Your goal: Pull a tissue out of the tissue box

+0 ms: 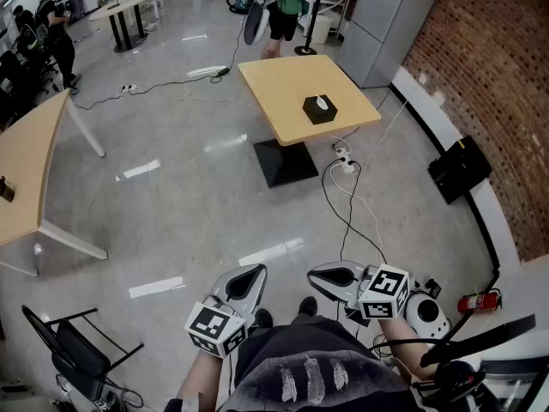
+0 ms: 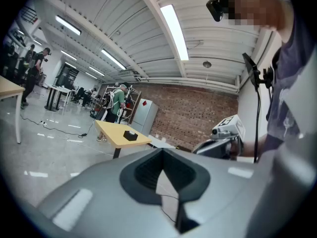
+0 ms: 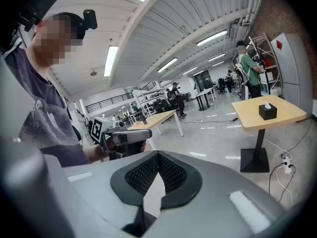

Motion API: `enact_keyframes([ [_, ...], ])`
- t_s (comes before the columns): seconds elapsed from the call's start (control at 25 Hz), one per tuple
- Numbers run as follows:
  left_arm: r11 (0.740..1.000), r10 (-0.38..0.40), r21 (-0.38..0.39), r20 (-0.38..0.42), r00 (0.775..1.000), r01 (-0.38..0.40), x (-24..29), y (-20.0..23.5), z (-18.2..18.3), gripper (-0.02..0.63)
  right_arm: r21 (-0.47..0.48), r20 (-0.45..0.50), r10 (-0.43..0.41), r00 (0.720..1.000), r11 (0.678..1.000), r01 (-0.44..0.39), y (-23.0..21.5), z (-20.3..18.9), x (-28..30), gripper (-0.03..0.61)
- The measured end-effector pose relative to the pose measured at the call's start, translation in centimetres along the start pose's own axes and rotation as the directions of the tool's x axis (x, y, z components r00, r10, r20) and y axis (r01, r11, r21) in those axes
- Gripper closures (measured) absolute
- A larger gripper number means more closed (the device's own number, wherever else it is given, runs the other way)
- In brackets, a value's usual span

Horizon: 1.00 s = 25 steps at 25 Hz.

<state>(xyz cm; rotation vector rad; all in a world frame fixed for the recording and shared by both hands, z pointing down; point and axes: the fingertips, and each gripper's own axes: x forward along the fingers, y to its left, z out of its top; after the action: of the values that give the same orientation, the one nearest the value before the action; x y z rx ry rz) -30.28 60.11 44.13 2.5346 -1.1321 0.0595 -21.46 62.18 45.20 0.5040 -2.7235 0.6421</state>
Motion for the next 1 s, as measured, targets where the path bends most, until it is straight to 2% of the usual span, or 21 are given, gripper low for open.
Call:
enact_keyframes([
  [0.12,1.0,0.003,0.01,-0.001,1.0,-0.003,0.9,-0.3,0.3,0.612,0.021,0.022,0.009,1.0,1.0,-0.009,-1.0,0.8,-0.2,0.58],
  [0.32,0.998,0.065,0.021,-0.012,0.998,-0.065,0.8,-0.1,0.4,0.612,0.047,0.03,0.063,0.998,0.997,-0.064,-2.1,0.6,0.5,0.58],
  [0.44,0.999,0.05,0.02,-0.07,0.996,-0.049,3.0,0.0,-0.1,0.612,0.08,0.101,0.105,0.989,0.99,-0.113,-3.2,1.6,-0.2,0.58],
  [0.56,0.997,0.082,0.02,-0.132,0.988,-0.08,5.1,-1.6,-1.0,0.612,0.123,0.141,0.15,0.979,0.978,-0.167,-4.1,1.8,-2.0,0.58],
  [0.72,0.998,0.033,0.066,-0.194,0.98,-0.021,10.3,-3.5,0.0,0.612,0.131,0.203,0.143,0.969,0.976,-0.172,-7.2,2.0,-4.6,0.58],
  [0.8,0.994,0.015,0.106,-0.223,0.975,0.009,13.3,-4.8,0.9,0.612,0.158,0.292,0.174,0.94,0.961,-0.227,-8.5,2.5,-6.6,0.58],
  [0.88,0.987,0.013,0.156,-0.243,0.97,0.026,16.2,-5.8,1.7,0.612,0.191,0.371,0.165,0.914,0.95,-0.249,-10.5,2.7,-8.9,0.58],
  [1.0,0.976,0.013,0.214,-0.267,0.964,0.046,20.2,-6.8,2.1,0.612,0.2,0.393,0.112,0.913,0.958,-0.204,-14.4,2.6,-12.4,0.58],
])
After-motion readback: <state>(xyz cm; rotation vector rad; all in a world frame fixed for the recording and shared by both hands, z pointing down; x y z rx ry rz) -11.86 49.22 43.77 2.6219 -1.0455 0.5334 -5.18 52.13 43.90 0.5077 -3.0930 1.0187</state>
